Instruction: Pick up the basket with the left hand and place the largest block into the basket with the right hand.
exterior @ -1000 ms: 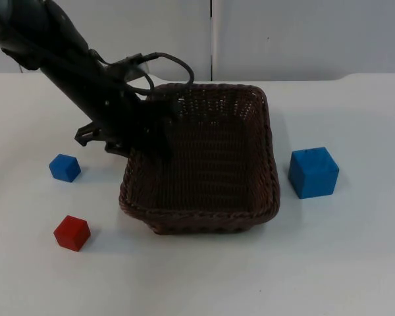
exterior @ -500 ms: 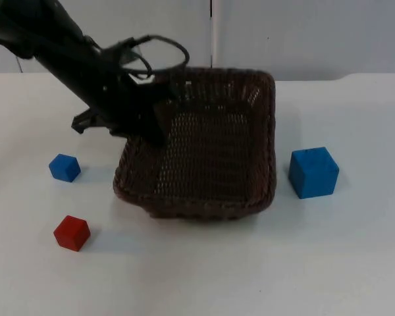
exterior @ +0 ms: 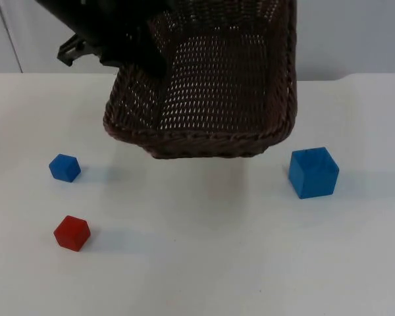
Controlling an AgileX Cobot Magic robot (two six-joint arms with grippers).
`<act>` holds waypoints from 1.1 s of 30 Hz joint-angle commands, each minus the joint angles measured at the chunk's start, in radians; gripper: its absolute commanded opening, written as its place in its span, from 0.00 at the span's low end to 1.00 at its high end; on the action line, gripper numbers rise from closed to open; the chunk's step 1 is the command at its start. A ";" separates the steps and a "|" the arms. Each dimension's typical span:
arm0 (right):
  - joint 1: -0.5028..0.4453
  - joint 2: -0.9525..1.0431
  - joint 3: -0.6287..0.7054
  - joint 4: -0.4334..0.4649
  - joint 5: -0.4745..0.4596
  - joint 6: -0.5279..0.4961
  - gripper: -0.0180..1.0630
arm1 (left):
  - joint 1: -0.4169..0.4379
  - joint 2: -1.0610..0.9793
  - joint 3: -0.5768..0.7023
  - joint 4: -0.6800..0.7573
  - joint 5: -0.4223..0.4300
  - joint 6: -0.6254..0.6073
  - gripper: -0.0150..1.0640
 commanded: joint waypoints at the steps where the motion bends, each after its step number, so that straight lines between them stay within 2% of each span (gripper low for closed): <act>1: -0.004 -0.003 0.001 -0.006 0.000 -0.001 0.99 | 0.002 -0.043 0.015 -0.033 0.014 -0.024 0.01; 17: -0.004 -0.003 0.001 -0.006 0.000 -0.001 0.99 | 0.002 -0.161 0.308 -0.027 -0.023 -0.022 0.01; 33: -0.004 -0.003 0.001 -0.006 0.000 -0.001 0.99 | 0.002 -0.368 0.672 -0.003 -0.186 -0.013 0.01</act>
